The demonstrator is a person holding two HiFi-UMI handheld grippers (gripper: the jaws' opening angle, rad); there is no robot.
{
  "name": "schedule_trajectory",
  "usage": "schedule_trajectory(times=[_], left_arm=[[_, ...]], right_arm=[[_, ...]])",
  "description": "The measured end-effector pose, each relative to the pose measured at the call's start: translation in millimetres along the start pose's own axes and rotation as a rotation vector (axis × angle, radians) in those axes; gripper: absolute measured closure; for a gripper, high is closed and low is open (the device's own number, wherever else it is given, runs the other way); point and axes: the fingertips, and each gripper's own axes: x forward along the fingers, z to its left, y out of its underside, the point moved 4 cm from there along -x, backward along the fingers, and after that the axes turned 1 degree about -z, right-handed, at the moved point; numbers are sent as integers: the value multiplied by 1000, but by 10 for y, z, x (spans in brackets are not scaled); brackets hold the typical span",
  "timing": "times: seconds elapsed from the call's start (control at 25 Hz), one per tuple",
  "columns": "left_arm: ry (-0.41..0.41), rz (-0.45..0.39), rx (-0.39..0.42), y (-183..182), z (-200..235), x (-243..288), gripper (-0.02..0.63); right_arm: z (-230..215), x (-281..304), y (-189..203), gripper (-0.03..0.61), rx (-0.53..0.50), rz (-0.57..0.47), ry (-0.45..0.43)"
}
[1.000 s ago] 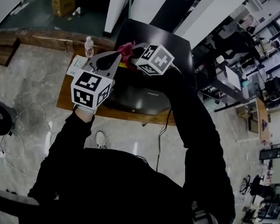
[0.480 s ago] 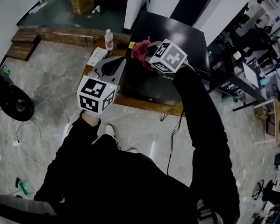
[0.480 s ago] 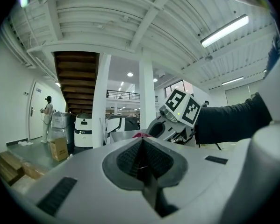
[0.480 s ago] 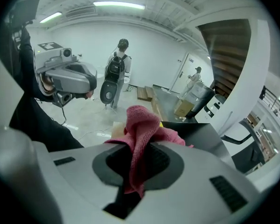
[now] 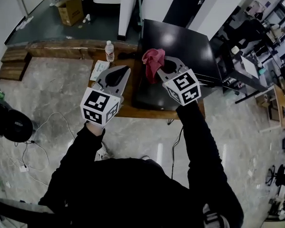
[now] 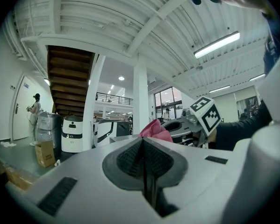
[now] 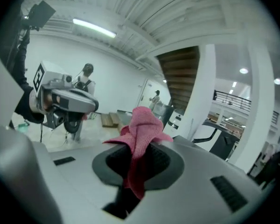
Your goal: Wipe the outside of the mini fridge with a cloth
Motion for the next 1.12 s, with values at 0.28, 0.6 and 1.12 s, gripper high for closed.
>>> schedule_trajectory(times=[0.28, 0.6, 1.12], left_arm=[[109, -34, -1, 36, 934, -101, 609], [225, -60, 5, 84, 1604, -131, 609], [386, -145, -12, 268, 1806, 86, 609]], right_arm=[[320, 353, -449, 525, 305, -301, 283], [570, 792, -657, 525, 621, -600, 513], [669, 1336, -103, 526, 956, -716, 763]])
